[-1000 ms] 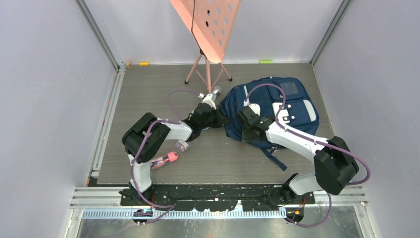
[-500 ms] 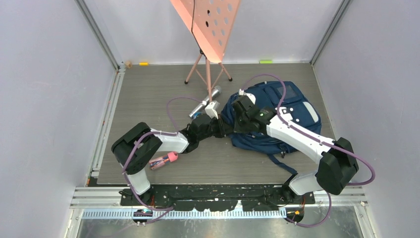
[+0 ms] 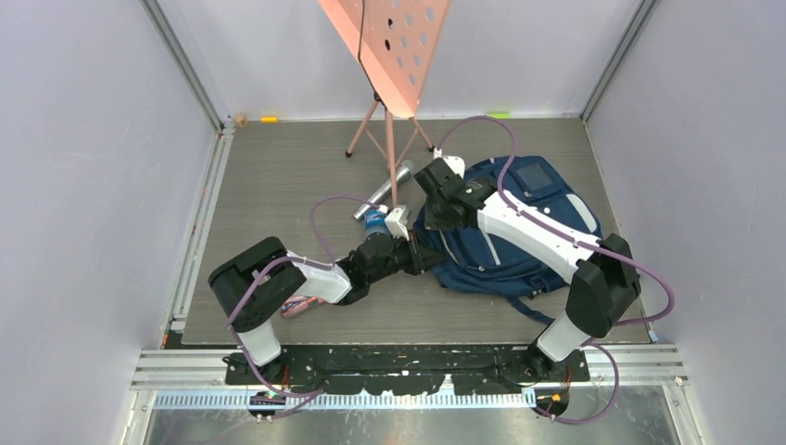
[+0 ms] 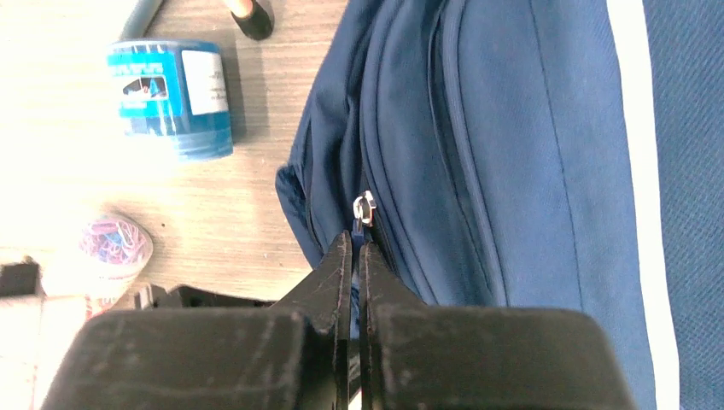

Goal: Pack the student bag
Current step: Unzip the student bag at the center of the board.

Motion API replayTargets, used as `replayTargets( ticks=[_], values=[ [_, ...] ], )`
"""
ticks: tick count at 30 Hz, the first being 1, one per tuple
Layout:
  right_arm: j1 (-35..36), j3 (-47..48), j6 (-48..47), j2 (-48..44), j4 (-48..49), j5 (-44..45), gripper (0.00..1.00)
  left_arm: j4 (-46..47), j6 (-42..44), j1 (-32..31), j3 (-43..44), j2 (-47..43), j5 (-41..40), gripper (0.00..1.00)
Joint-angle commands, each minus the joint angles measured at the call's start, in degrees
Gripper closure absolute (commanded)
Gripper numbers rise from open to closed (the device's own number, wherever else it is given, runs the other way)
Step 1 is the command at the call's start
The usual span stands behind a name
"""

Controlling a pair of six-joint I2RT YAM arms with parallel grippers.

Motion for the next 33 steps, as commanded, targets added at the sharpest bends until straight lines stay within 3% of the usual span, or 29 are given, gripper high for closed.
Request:
replayTargets(
  ticks=[1, 13, 24, 33],
  values=[
    [-0.4, 6.4, 1.2, 0.6, 11.1, 6.4, 1.00, 4.4, -1.4, -4.2, -3.1, -0.1, 9.8, 1.00],
    [-10.1, 12.3, 2.1, 7.9, 14.8, 5.0, 1.00, 4.0, -3.0, -4.9, -5.9, 0.2, 7.6, 1.00],
    [-21.0, 20.1, 11.5, 16.2, 10.9, 3.3, 1.00, -0.1, -3.3, -4.9, -8.4, -2.1, 5.4, 1.00],
    [-24.3, 23.0, 16.9, 18.4, 11.8, 3.1, 1.00, -11.1, 3.3, -5.0, -4.7, -6.7, 4.4, 1.00]
  ],
)
